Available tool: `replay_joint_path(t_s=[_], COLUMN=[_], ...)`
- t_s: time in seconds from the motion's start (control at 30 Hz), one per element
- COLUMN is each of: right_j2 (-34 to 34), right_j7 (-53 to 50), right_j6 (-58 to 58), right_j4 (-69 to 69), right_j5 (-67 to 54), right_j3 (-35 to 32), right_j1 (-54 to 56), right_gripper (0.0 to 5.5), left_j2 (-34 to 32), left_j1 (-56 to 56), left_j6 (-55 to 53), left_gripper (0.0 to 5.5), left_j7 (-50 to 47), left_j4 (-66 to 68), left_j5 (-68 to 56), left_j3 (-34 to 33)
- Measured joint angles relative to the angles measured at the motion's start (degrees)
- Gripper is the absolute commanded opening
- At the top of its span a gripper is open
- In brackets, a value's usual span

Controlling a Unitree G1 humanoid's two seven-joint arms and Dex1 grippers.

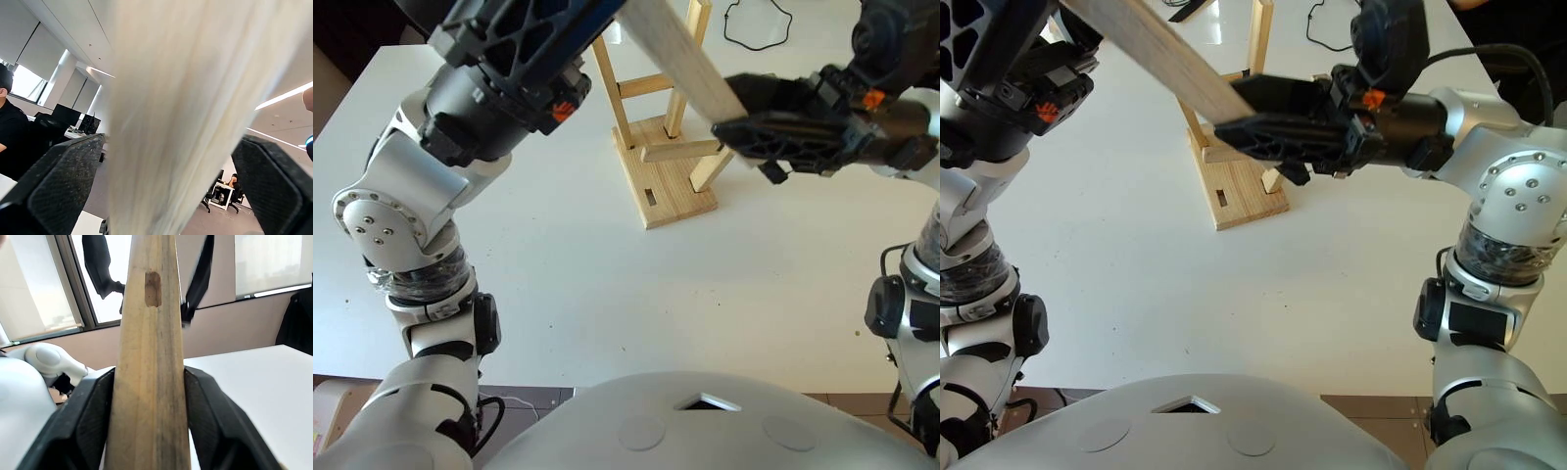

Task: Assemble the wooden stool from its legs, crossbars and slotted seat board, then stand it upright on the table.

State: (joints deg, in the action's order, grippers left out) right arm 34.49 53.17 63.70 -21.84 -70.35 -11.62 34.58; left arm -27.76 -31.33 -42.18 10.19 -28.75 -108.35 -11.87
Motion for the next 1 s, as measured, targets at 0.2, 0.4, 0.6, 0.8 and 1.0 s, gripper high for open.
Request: replay_joint_path(t_s=[0.2, 0.4, 0.6, 0.8, 1.0], right_j2=[0.37, 1.73, 3.42, 3.84, 3.82], right_j7=[0.60, 0.83, 2.26, 2.01, 0.75], right_j6=[-1.86, -2.70, -3.33, -3.46, -3.45], right_j4=[0.05, 0.01, -0.72, -0.89, -0.83], right_j5=[1.03, 1.14, 1.57, 1.37, -0.14], right_j3=[1.13, 2.18, 2.84, 3.24, 3.22], right_j1=[-0.05, -0.05, -0.86, -1.53, -1.54], right_gripper=[2.11, 2.11, 2.11, 2.11, 2.10], left_j2=[-1.06, -1.53, -2.12, -2.94, -3.13], left_j1=[0.03, 0.88, 1.64, 2.57, 3.16], left_j6=[0.41, 0.48, 0.50, 0.66, 1.74], left_gripper=[4.12, 3.20, 2.39, 2.24, 2.20], left_j7=[1.24, 1.70, 2.75, 3.68, 4.04], left_j4=[-0.23, -0.65, -0.76, -0.84, -1.54], left_j5=[0.56, 1.30, 2.15, 3.93, 4.61], left_j3=[0.37, 0.52, 0.51, 0.48, 0.42])
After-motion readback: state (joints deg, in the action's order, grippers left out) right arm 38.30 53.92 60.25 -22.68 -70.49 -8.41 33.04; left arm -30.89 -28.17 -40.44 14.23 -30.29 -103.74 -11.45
